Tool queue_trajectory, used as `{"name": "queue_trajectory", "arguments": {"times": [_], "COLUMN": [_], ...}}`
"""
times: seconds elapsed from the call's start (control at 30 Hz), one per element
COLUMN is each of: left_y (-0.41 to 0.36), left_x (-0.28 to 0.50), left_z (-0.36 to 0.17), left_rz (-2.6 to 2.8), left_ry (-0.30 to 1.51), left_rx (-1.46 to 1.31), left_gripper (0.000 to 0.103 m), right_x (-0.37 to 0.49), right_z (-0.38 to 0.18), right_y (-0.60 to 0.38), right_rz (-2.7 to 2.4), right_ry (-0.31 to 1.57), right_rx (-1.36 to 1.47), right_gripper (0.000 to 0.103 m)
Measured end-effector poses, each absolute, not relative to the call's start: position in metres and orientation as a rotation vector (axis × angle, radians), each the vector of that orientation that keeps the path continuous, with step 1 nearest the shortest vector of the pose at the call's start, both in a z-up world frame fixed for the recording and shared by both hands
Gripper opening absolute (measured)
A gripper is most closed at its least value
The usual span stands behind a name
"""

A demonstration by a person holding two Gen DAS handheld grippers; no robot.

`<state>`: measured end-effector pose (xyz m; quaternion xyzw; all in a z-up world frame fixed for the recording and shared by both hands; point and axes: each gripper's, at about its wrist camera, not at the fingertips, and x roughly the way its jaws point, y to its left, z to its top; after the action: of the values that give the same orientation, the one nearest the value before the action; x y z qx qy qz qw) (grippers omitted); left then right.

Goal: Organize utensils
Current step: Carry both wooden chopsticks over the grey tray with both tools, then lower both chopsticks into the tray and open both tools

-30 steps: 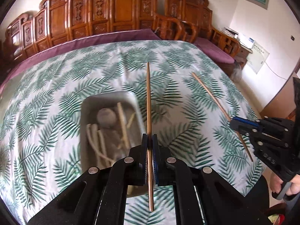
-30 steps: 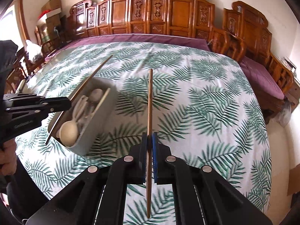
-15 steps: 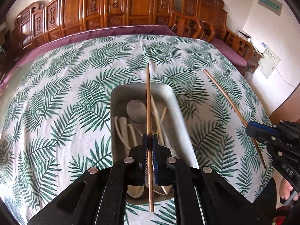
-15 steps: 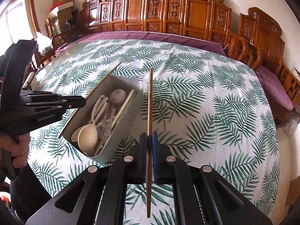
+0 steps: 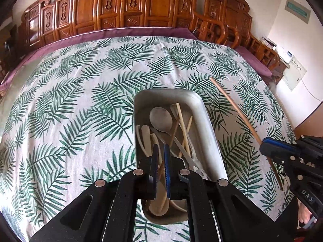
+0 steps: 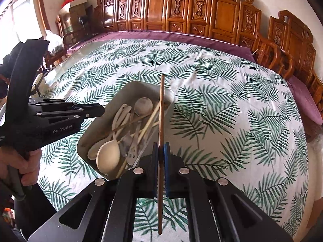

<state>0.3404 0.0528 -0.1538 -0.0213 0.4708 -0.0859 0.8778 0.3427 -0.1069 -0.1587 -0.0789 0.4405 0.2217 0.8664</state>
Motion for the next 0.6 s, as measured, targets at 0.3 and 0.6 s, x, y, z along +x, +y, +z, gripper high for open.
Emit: {"name": "queue_trajectory", "arguments": {"times": [0.3,0.6], "left_y": [0.079,0.101], "left_x": [0.324,0.314], "left_z": [-0.141,-0.13], "left_rz": [-0.126,-0.101], "left_ry": [0.933,0.897], "left_rx": [-0.036,-0.048], "left_gripper": [0.007,0.021], "right_x": [0.353,0.371], "right_z": [-0.173,-0.201], "right_y": [-0.066,-0.031], "right_rz": [0.533,0.552], "right_ry": [0.97,1.068], "right_rx": [-0.167,-0.157], "right_gripper": [0.006,0.006]}}
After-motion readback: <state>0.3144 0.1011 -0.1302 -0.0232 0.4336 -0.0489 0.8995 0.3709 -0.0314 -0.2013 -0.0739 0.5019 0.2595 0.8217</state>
